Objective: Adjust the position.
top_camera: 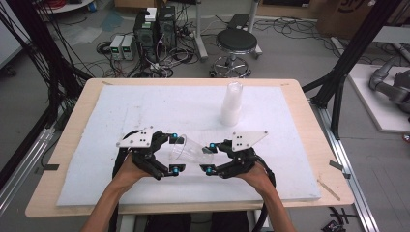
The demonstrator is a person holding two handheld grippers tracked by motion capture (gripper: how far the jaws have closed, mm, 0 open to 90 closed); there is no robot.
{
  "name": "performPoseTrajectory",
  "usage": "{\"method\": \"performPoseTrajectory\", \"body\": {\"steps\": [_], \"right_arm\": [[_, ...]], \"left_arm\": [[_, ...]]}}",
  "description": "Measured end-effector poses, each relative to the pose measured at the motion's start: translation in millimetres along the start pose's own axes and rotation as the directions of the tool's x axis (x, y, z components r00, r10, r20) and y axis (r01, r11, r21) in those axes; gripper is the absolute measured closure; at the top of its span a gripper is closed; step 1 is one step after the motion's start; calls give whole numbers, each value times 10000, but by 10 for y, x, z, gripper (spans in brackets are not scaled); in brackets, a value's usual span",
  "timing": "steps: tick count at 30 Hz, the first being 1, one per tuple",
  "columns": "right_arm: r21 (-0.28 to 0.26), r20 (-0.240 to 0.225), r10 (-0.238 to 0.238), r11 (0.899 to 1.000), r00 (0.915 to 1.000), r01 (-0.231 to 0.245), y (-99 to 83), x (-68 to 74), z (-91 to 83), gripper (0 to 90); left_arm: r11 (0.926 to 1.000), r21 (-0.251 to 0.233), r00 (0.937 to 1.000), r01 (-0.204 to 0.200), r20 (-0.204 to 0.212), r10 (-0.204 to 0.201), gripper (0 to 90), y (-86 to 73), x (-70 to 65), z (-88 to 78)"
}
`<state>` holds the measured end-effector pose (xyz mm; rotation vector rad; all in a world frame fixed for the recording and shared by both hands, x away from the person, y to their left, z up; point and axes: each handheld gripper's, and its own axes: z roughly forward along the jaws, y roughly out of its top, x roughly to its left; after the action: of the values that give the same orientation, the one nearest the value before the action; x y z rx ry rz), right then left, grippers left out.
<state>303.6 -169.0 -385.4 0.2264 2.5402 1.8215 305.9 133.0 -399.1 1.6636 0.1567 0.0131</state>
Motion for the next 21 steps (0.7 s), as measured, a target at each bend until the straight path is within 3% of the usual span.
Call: {"method": "performPoseTrajectory", "body": {"steps": [6,12,21], "right_arm": [[-67,-104,-86,9999,9999,86,4,5,-6,428],[-127,-187,-102,9999,9998,99,4,7,4,428],[-60,-217,-66,10000,9997,65,-8,2,19,428]], "left_arm": [[9999,-51,9998,109,143,-108,126,1,2,66],[9999,151,9992,-28,389,22,129,66,-9,202],[10000,73,9985,50,551,-54,196,92,5,205]]}}
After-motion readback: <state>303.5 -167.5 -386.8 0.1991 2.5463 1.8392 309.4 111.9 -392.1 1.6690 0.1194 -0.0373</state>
